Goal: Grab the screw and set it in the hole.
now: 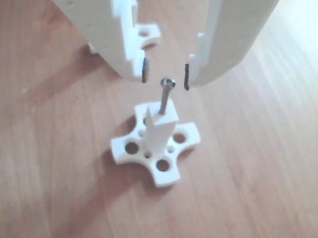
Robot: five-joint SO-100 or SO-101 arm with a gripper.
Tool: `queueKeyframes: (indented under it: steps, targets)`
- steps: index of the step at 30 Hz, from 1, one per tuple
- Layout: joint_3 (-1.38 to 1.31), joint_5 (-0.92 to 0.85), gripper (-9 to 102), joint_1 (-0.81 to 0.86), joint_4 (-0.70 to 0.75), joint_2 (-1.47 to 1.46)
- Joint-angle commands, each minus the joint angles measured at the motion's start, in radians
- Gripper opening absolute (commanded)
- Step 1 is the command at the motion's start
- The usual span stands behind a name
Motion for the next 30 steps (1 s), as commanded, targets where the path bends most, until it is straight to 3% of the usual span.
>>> queueKeyframes:
  steps: [1,30]
  targets:
    - [-0.084,-0.003,8,0.009,-0.015,0.018]
    - [-0.098,-0.011,6,0.012,-0.021,-0.023]
